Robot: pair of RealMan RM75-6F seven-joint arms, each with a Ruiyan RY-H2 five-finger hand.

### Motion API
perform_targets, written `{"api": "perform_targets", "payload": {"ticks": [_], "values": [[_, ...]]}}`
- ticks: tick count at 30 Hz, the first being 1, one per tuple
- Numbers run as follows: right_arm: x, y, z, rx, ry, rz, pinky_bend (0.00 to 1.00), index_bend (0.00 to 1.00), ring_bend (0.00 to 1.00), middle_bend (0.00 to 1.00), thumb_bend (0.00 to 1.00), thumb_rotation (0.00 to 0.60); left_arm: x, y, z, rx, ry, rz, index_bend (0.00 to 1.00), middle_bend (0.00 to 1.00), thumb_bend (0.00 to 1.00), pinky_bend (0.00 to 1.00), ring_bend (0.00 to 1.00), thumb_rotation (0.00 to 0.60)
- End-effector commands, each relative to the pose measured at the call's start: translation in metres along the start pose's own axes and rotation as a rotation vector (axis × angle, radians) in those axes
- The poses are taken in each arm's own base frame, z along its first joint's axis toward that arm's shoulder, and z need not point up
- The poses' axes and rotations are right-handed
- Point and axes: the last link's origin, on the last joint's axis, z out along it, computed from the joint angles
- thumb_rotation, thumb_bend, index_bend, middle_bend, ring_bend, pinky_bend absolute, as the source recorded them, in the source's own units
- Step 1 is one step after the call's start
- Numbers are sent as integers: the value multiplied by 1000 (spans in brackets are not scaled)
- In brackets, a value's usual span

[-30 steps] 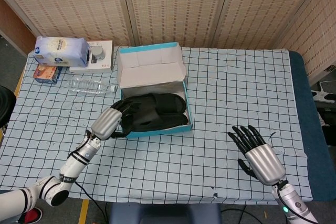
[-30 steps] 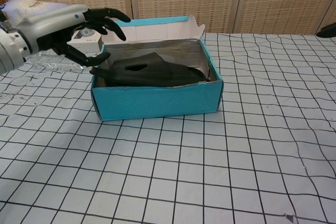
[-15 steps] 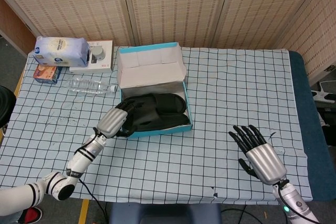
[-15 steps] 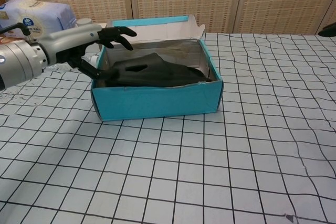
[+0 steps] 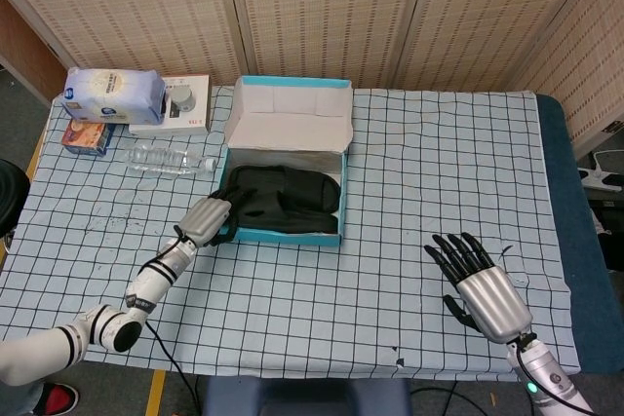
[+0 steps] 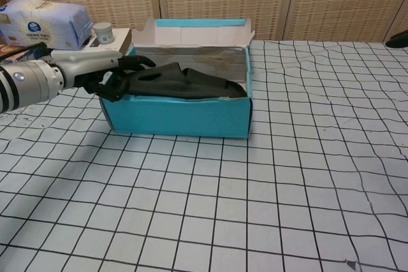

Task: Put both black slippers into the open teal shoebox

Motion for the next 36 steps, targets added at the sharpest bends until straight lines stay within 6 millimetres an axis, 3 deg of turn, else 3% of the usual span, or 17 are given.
{"api": "perform_targets", "payload": {"ticks": [1,15,31,36], "values": [[-1,0,1,2,-3,0,0,0,0,0,364,596,-1,-10,7,48,-77,-28,47,111,420,116,11,600],[-4,-1,2,2,-11,-2,0,0,0,0,363,596,7,-18,7,73,-78,31,93,123,420,101,7,600],[-2,-5,1,16,-9,-3,0,0,0,0,363,595,30,20,-15,-125,146,-18,87,127,428,101,11,600],[-3,-5,0,12,-12,2,0,0,0,0,363,595,29,33,-31,-242,171,-117,103,182,435,110,112,600]]}}
